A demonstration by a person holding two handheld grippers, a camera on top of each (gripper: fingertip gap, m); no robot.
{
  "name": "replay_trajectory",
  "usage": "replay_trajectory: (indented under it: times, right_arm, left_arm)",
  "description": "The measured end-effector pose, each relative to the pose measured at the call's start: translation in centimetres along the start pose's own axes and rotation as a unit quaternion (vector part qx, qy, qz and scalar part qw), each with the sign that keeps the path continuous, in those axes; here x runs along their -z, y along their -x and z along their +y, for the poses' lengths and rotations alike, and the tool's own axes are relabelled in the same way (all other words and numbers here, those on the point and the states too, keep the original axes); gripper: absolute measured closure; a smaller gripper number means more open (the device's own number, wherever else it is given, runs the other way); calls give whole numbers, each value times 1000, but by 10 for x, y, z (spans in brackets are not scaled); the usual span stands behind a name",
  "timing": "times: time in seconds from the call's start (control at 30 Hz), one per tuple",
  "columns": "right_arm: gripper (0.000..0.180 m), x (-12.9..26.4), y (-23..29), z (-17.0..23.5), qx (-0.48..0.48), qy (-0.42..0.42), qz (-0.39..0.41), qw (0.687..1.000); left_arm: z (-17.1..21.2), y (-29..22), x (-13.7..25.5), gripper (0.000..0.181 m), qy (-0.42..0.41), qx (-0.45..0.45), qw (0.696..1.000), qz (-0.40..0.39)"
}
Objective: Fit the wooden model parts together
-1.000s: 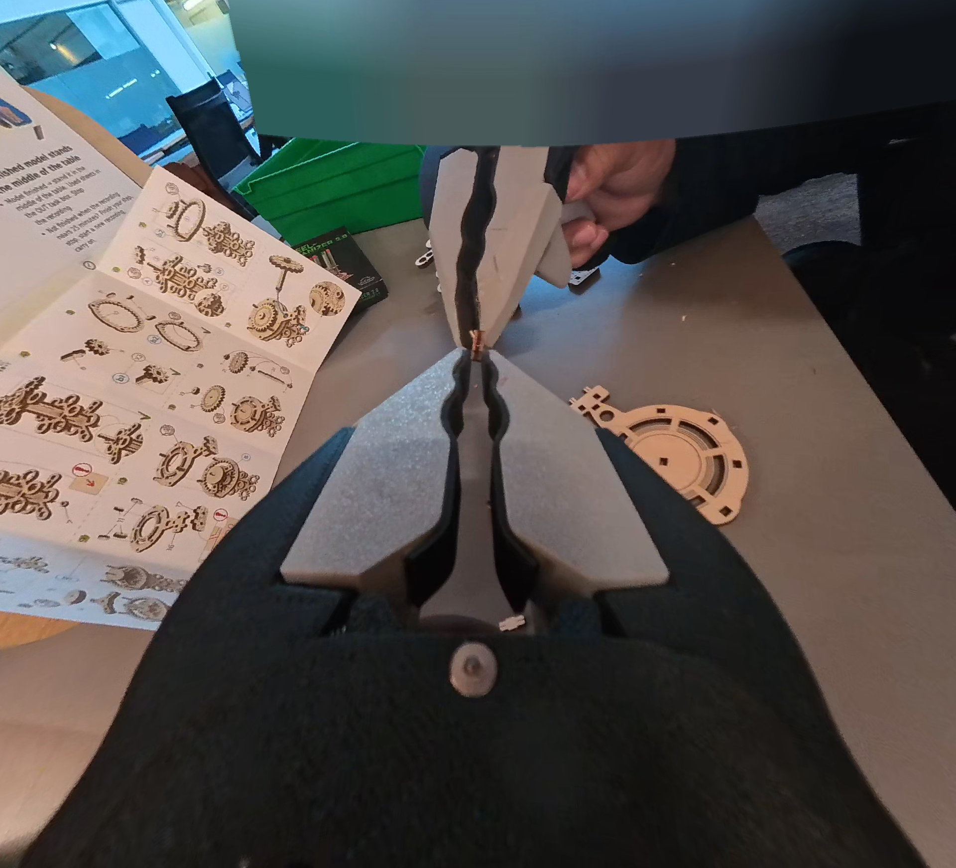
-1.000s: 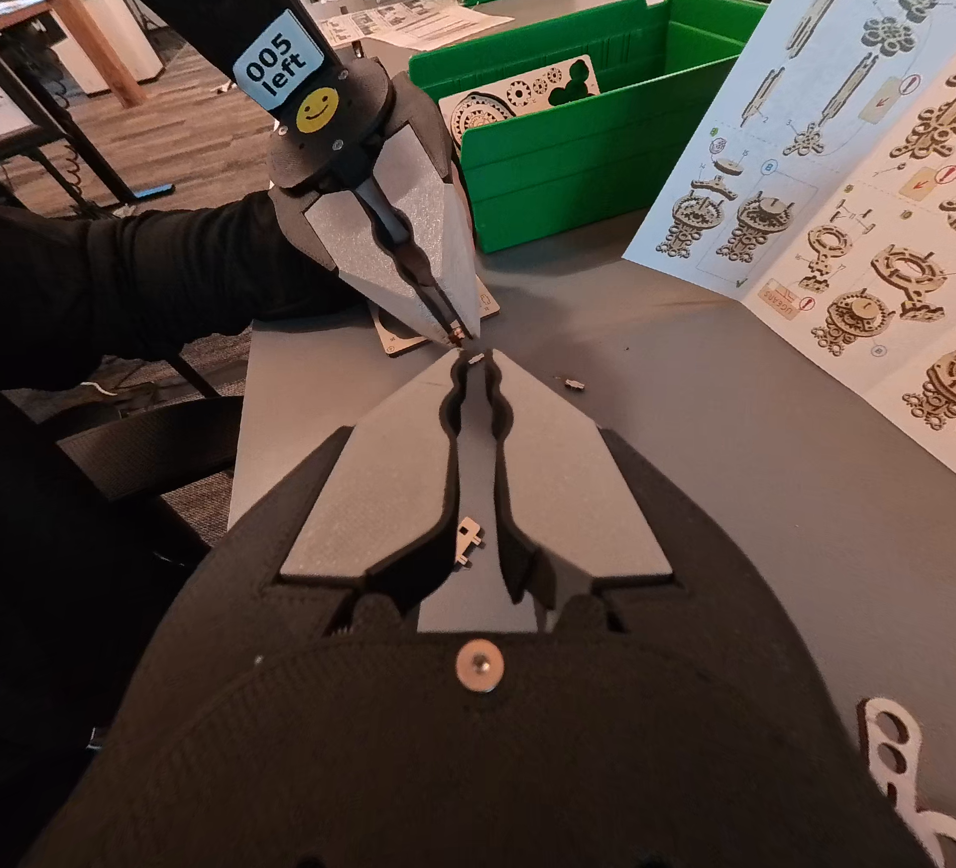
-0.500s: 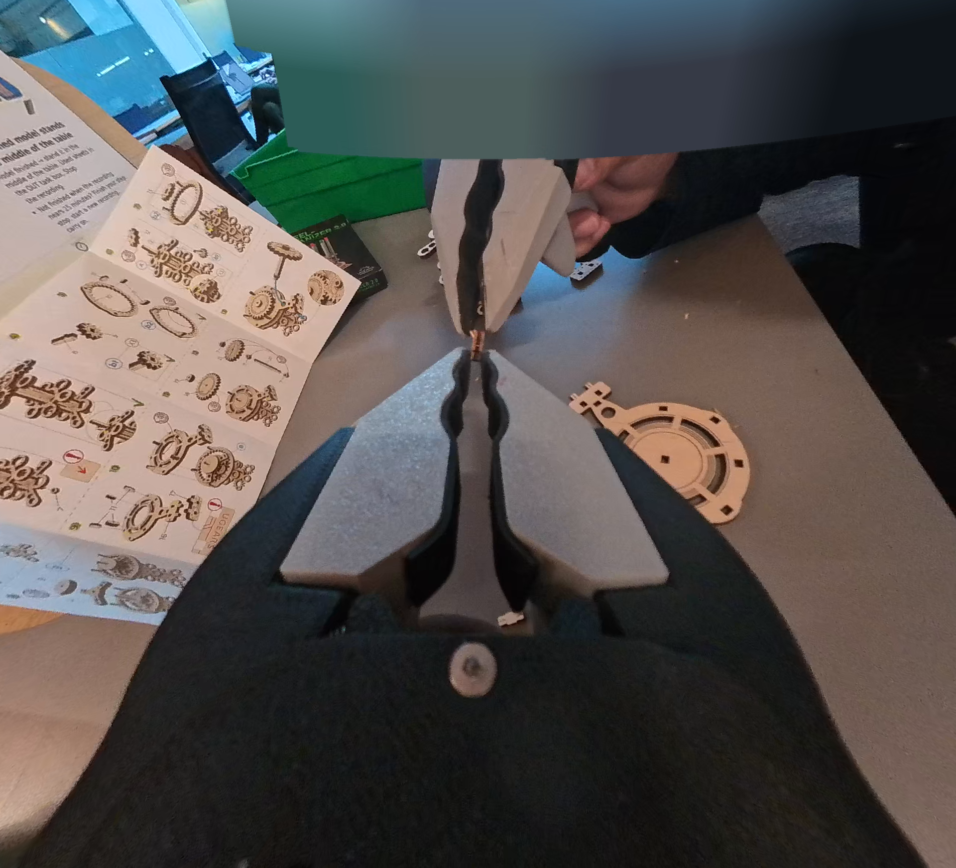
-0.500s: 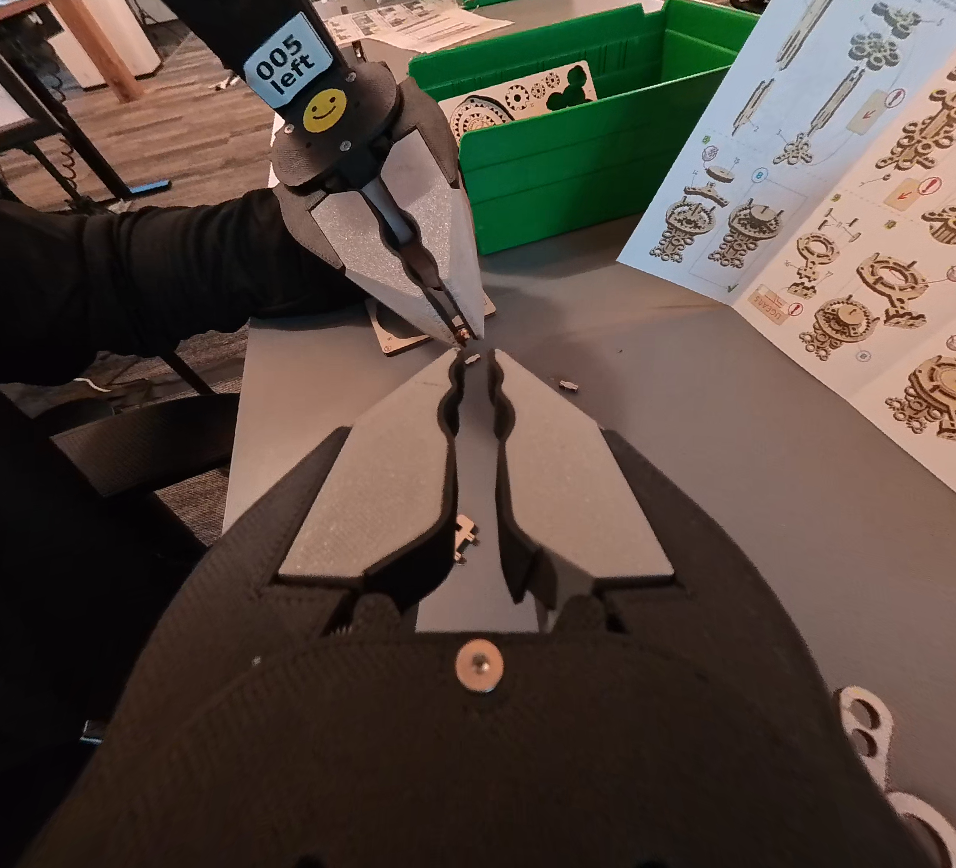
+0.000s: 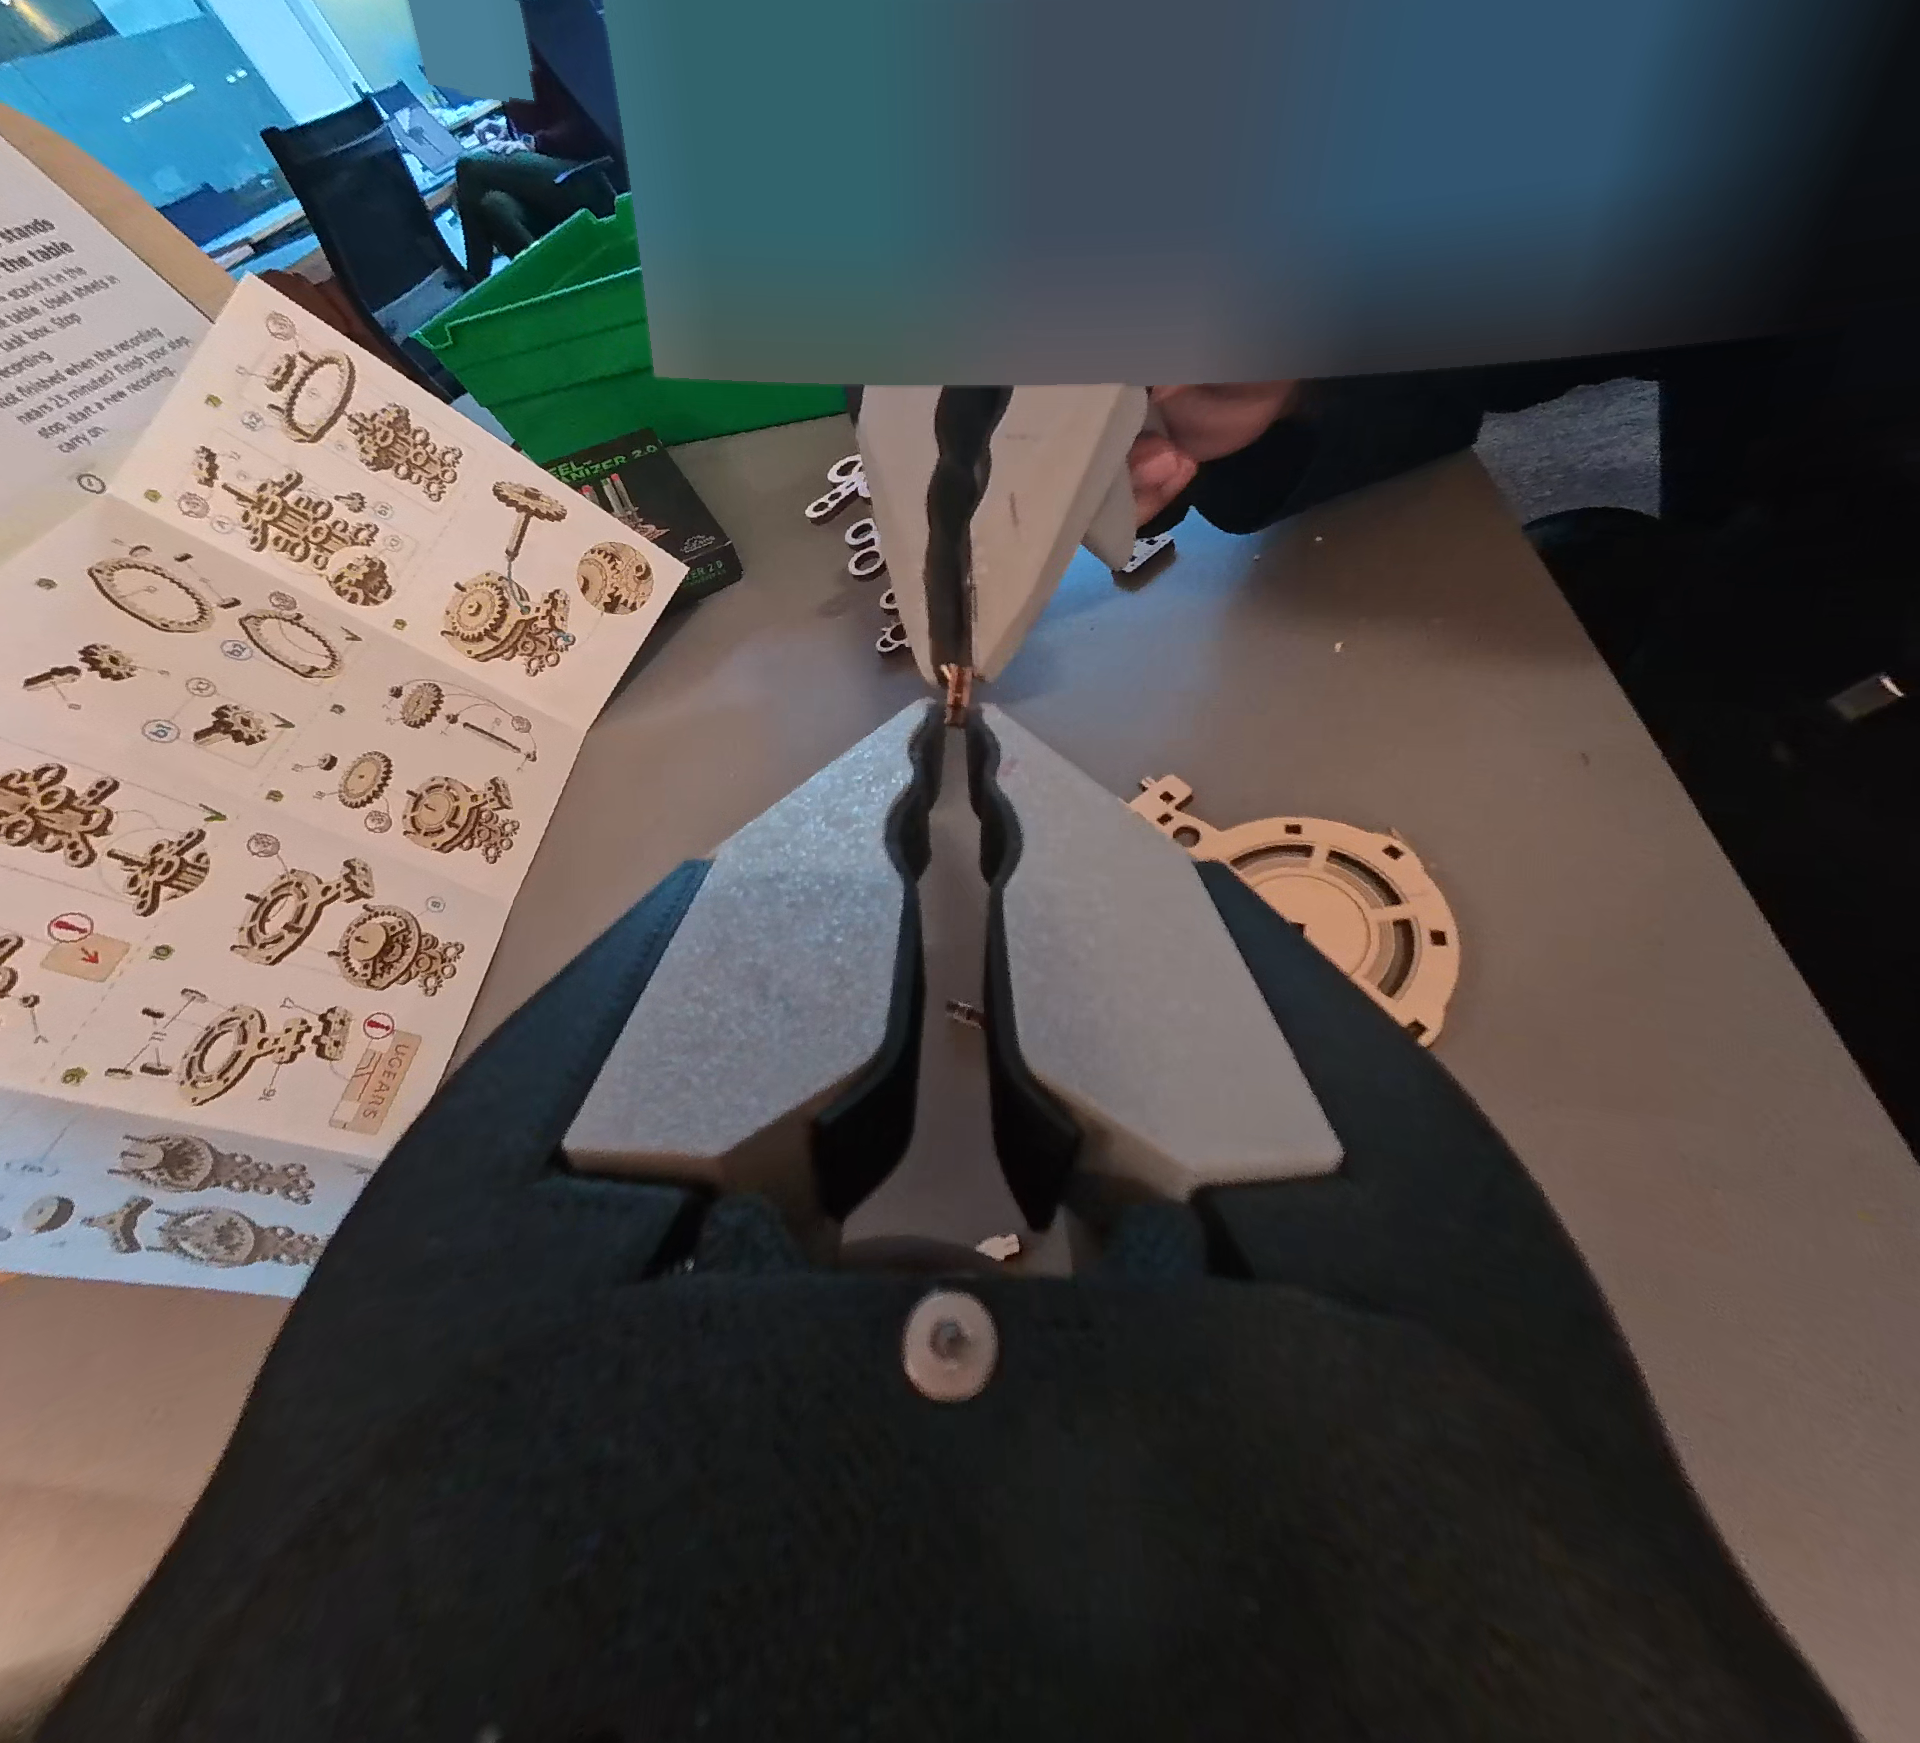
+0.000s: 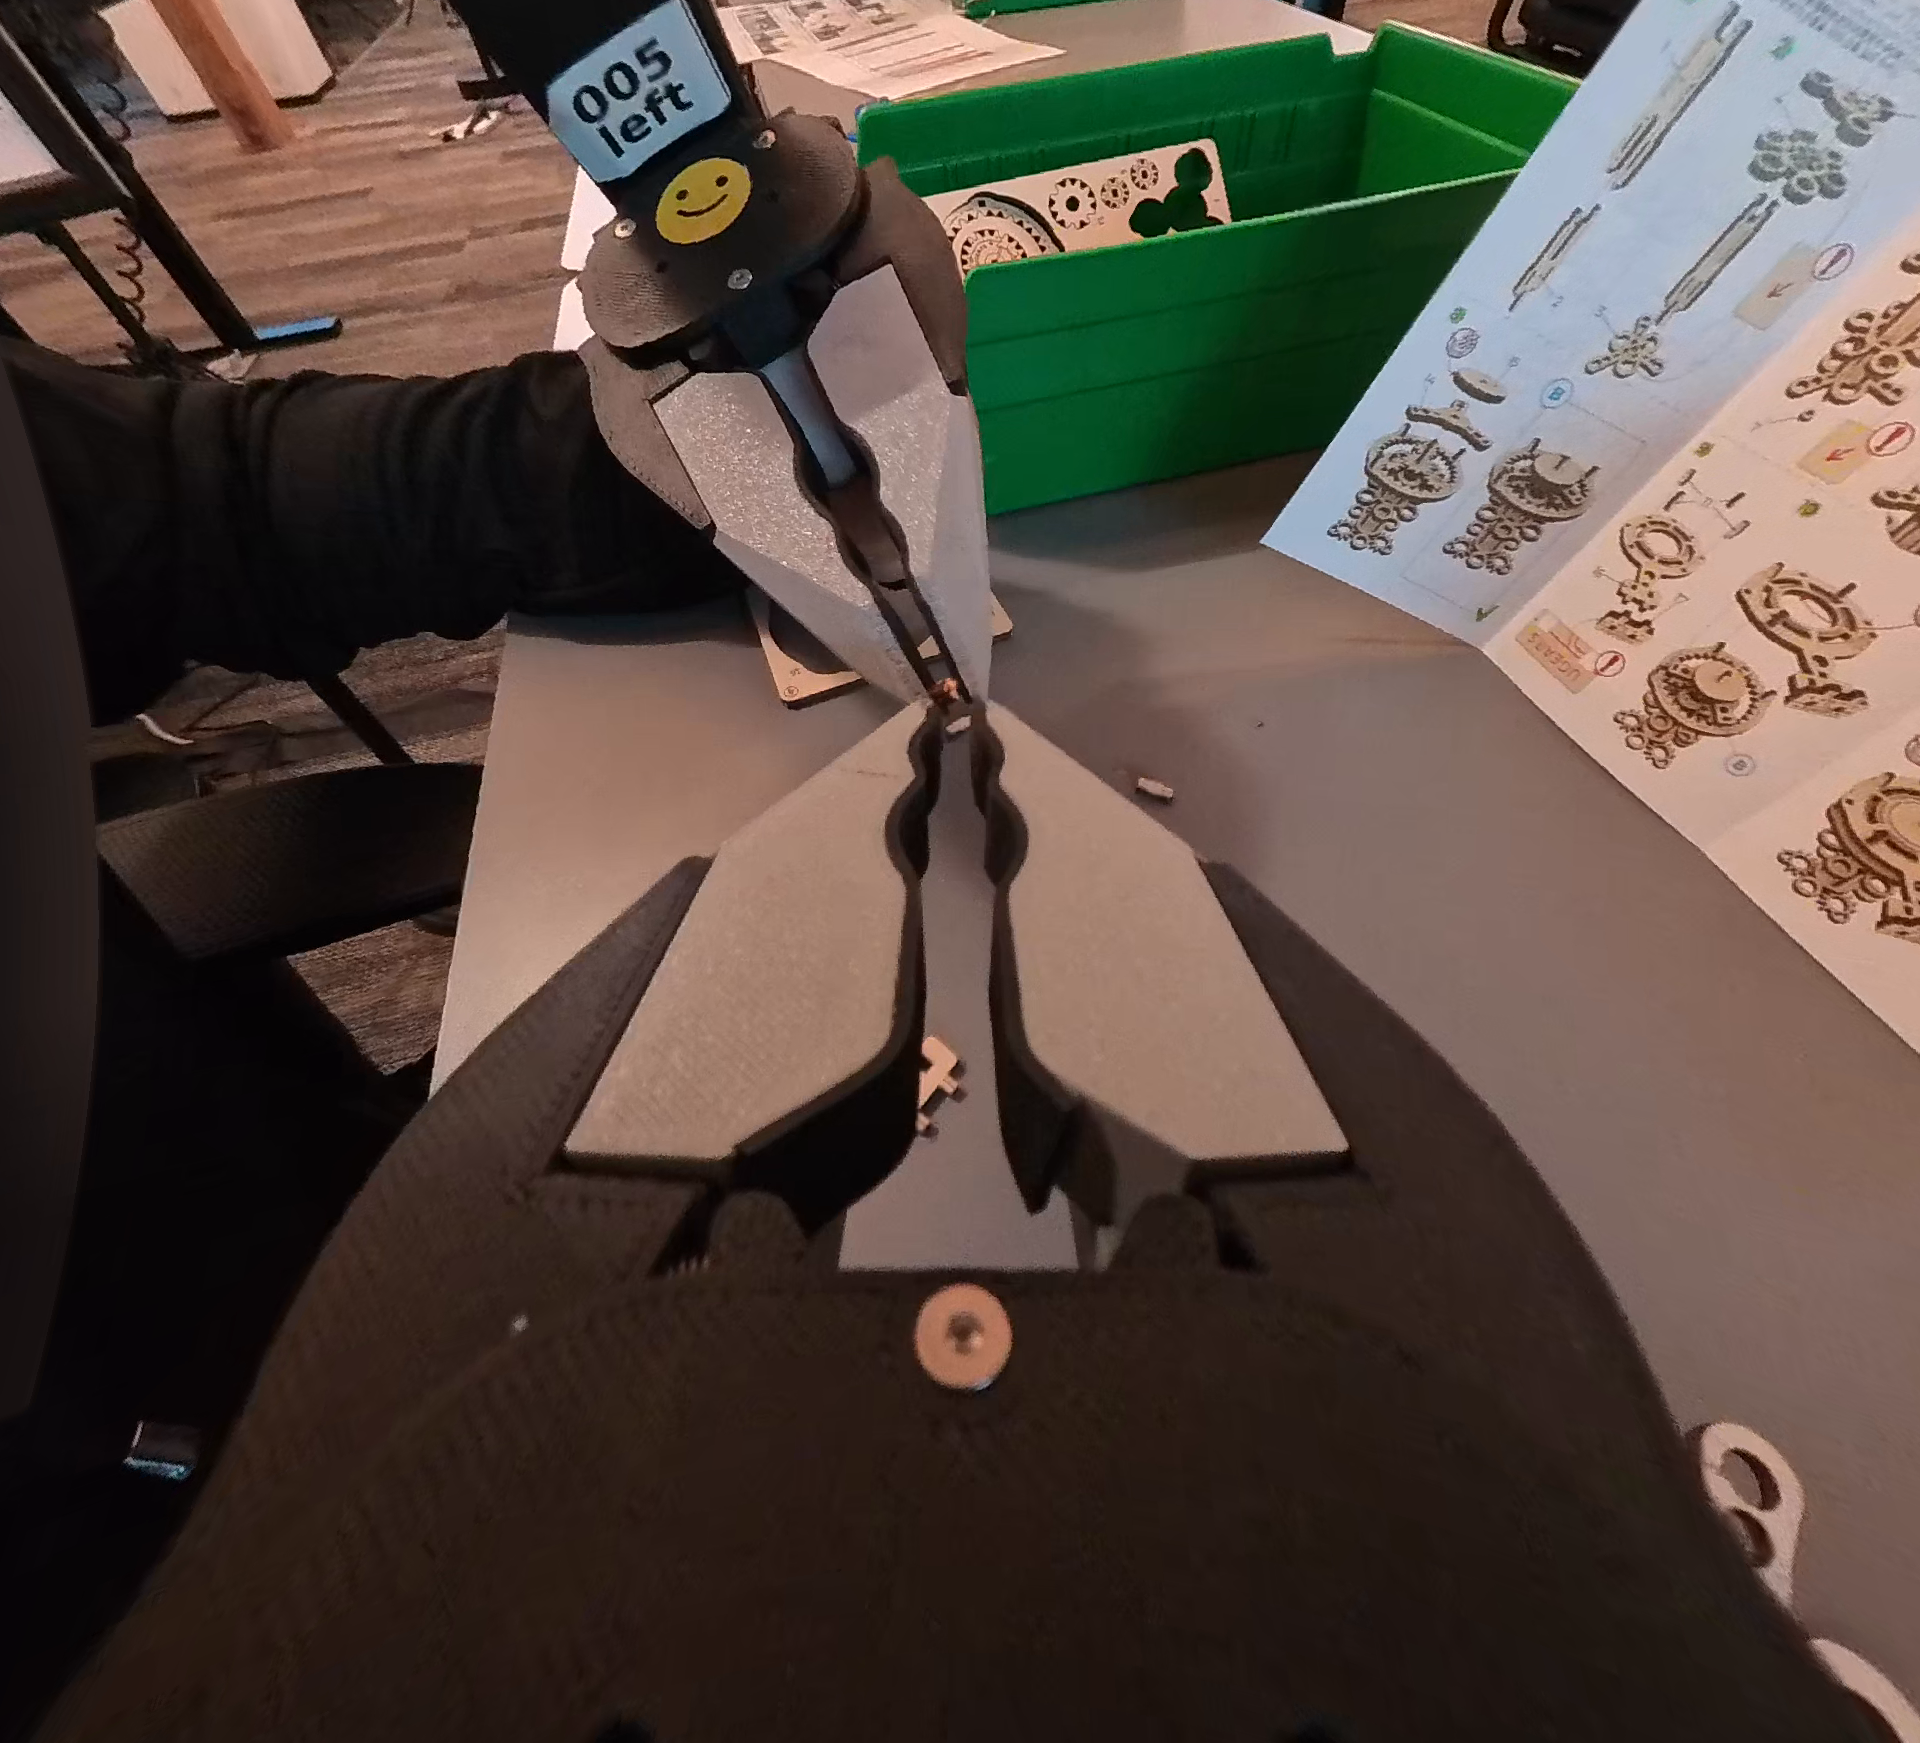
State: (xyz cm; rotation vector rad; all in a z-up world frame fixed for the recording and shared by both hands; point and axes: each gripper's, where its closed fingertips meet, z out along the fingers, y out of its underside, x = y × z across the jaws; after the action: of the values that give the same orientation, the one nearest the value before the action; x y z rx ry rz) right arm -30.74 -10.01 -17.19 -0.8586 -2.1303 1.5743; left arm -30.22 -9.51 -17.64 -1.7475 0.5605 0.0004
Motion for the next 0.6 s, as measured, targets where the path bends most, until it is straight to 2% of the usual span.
replay_trajectory:
  times: [0.3, 0.6]
  right_arm:
    - [174, -1, 4, -2, 37, -2, 10, 999]
    - [180, -2, 7, -1, 67, 7, 17, 998]
  left_arm:
    - [0, -2, -1, 180, 0, 23, 1000, 16]
    - [2, -7, -3, 180, 5, 30, 999, 29]
